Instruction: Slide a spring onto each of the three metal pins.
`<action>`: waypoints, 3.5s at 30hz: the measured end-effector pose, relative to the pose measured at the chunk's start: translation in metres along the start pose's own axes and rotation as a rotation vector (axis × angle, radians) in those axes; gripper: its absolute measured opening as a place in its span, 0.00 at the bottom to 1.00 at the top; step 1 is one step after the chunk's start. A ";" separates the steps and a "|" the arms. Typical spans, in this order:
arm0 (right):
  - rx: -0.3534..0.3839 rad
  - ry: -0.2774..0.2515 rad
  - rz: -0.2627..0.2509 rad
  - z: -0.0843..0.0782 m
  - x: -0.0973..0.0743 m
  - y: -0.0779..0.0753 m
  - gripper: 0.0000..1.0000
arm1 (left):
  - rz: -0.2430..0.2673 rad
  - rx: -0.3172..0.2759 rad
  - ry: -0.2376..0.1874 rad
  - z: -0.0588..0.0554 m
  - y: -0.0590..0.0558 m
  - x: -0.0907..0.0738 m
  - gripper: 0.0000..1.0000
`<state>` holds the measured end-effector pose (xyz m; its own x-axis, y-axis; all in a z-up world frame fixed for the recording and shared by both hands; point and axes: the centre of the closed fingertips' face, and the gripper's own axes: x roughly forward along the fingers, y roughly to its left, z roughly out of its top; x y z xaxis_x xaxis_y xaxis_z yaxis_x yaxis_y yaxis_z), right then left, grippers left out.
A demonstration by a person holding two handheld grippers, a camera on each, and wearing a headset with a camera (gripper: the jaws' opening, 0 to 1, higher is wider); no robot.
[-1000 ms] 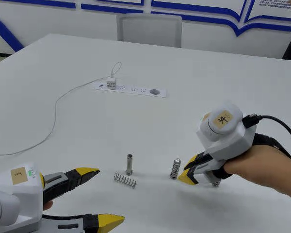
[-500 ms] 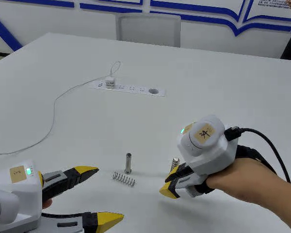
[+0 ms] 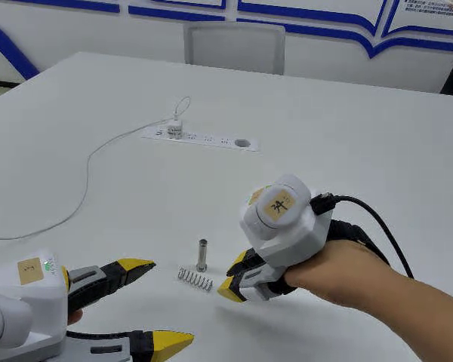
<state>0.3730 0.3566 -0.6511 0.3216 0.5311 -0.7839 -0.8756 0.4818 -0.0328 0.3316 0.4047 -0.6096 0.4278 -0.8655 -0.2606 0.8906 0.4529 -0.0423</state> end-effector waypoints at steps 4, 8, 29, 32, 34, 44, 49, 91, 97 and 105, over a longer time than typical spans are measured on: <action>0.001 -0.001 0.001 0.002 0.008 -0.001 0.17 | 0.001 0.001 0.002 -0.001 0.001 0.000 0.69; 0.006 -0.007 0.003 0.005 0.014 -0.001 0.17 | 0.001 0.000 0.004 -0.002 0.003 -0.001 0.69; 0.039 0.028 0.018 -0.003 0.034 -0.004 0.14 | 0.010 -0.002 0.011 -0.003 0.004 -0.005 0.69; 0.045 0.025 0.020 -0.002 0.034 -0.005 0.13 | 0.011 -0.002 0.011 -0.003 0.004 -0.006 0.69; 0.045 0.025 0.021 -0.002 0.034 -0.006 0.12 | 0.011 -0.002 0.013 -0.004 0.004 -0.007 0.69; 0.025 0.048 0.040 -0.009 0.028 0.000 0.11 | 0.006 0.000 0.015 -0.003 0.002 -0.005 0.68; -0.007 0.063 0.053 -0.015 0.016 0.006 0.11 | -0.007 0.004 0.020 -0.004 -0.001 -0.003 0.68; -0.179 0.049 0.133 -0.027 -0.060 0.036 0.11 | -0.247 0.134 0.099 0.008 -0.033 0.041 0.41; -0.194 0.047 0.145 -0.026 -0.059 0.038 0.11 | -0.275 0.148 0.105 0.008 -0.040 0.044 0.30; -0.225 0.046 0.169 -0.024 -0.060 0.045 0.11 | -0.314 0.157 0.114 0.005 -0.049 0.045 0.17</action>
<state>0.3057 0.3297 -0.6206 0.1521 0.5559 -0.8172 -0.9750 0.2198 -0.0320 0.3080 0.3426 -0.6144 0.1181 -0.9237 -0.3645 0.9923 0.1234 0.0087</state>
